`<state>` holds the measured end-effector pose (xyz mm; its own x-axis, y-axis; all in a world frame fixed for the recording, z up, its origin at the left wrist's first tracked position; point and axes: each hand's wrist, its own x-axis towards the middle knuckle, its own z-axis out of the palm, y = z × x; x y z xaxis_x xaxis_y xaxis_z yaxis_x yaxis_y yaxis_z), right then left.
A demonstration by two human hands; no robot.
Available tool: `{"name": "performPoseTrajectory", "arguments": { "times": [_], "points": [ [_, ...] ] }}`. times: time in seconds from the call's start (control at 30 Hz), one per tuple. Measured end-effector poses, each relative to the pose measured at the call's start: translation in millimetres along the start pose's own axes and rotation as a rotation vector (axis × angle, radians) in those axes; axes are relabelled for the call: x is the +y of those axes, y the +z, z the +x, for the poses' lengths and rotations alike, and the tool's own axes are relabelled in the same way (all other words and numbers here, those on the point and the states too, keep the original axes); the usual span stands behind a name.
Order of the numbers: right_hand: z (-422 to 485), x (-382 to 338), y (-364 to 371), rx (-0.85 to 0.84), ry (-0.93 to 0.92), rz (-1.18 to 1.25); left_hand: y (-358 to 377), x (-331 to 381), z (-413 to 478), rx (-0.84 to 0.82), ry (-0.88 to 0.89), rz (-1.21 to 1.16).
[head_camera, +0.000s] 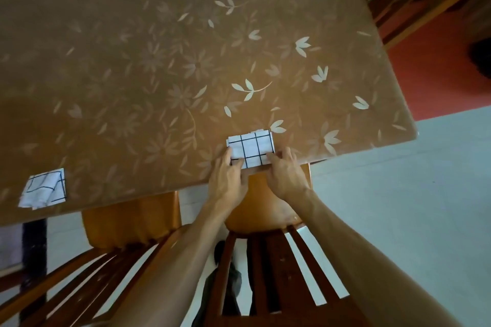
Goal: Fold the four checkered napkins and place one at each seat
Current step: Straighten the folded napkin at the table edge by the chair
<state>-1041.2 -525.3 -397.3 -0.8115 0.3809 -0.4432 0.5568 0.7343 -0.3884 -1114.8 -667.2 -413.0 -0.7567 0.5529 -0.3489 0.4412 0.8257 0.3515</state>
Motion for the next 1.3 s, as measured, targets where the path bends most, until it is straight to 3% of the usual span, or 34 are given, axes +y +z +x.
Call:
{"name": "performPoseTrajectory", "arguments": {
  "times": [0.17, 0.37, 0.57, 0.9, 1.13, 1.3],
  "points": [
    [-7.2, -2.0, 3.2, -0.033, 0.018, -0.042, -1.2, 0.2, -13.7, -0.050, 0.011, 0.041],
    [-32.2, 5.7, -19.2, 0.057, 0.038, 0.055, -24.2, 17.9, -33.2, 0.014, -0.031, 0.047],
    [-100.1, 16.9, -43.8, 0.043, 0.075, 0.066, -43.6, 33.0, -69.4, -0.099, 0.053, 0.123],
    [-200.2, 63.7, -68.6, 0.112, 0.201, 0.116, -45.4, 99.8, -120.1, -0.089, 0.167, 0.149],
    [-227.4, 135.0, -103.9, 0.068, 0.264, 0.127, -32.4, 182.3, -114.2, -0.185, 0.193, 0.143],
    [-231.3, 230.6, -130.4, 0.070, 0.281, 0.138, 1.4, 268.0, -96.4, -0.302, 0.187, 0.068]
  ]
}}
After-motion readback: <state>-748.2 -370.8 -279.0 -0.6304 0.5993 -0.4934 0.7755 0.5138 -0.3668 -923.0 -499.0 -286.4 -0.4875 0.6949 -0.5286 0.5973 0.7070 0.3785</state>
